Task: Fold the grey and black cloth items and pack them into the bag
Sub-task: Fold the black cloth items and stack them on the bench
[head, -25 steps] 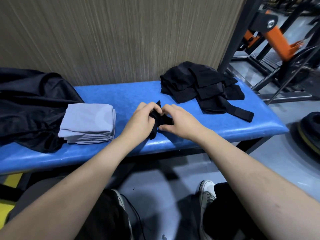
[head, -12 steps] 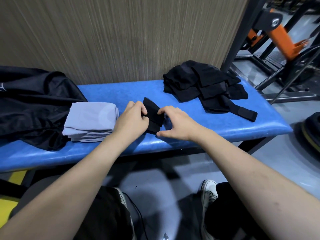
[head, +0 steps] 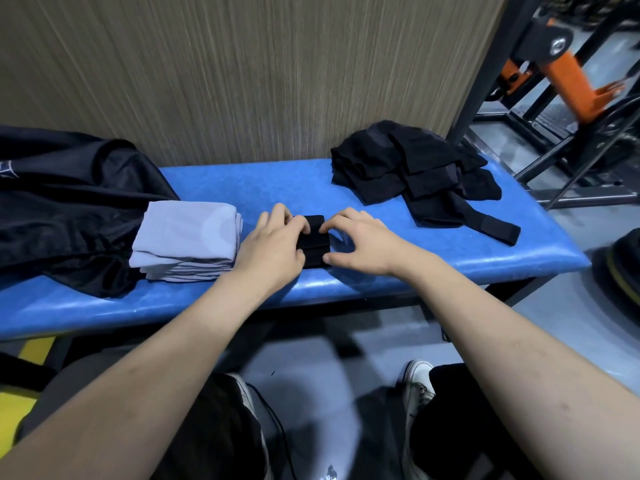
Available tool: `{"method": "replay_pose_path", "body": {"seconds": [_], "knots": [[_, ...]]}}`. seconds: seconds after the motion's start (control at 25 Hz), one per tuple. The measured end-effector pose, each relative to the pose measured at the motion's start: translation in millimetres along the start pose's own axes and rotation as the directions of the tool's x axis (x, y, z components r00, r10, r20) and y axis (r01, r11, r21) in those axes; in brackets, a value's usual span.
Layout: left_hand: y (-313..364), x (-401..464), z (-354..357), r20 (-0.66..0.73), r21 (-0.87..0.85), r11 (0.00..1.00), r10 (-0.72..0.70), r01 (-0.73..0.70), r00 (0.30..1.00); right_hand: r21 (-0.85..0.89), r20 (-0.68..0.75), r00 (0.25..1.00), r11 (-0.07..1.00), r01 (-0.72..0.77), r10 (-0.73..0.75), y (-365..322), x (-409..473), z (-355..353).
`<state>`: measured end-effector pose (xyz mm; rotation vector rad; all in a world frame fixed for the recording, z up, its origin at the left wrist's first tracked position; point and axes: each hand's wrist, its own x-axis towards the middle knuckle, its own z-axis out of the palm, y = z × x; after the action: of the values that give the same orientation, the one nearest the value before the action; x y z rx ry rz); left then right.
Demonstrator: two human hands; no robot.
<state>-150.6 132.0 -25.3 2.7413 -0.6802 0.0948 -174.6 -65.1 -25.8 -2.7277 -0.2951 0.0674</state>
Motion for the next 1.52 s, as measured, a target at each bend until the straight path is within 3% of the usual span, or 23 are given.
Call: {"method": "replay_pose_path", "body": {"seconds": [0.12,0.52,0.72,1.04,1.36,1.52], "knots": [[2.3,2.1,2.2,-0.017,0.002,0.998,0.06,-0.06,0.998,0.02,-0.088,0.996,0.999,0.03,-0.028,2.9,-1.1,-0.3],[4.5,6.9,1.8,0.064,0.102,0.994,0.035,-0.042,0.997,-0.028,-0.023,0.999,0.999,0.039,-0.04,1.8,-0.2,3.9],[23.5,19.1,1.6,-0.006,0.097,0.994,0.043,-0.042,0.999,0.027,-0.075,0.997,0.999,0.032,-0.029,20.0,-15.0,-5.2],[88.3,43.9,27.1,-0.026,-0.026,0.987,0.158,-0.159,0.987,0.017,-0.158,0.973,0.986,-0.168,0.169,78.2,-55.4,-32.4],[154.3,76.3,73.0,-0.037,-0.157,0.965,0.207,-0.21,0.978,0.099,-0.321,0.871,0.928,-0.36,0.372,139.2,-89.9,-56.7],[170.5,87.6,89.8,-0.067,-0.112,0.969,0.214,-0.221,0.974,0.116,-0.309,0.855,0.909,-0.401,0.417,155.4,-95.0,-55.8]]}}
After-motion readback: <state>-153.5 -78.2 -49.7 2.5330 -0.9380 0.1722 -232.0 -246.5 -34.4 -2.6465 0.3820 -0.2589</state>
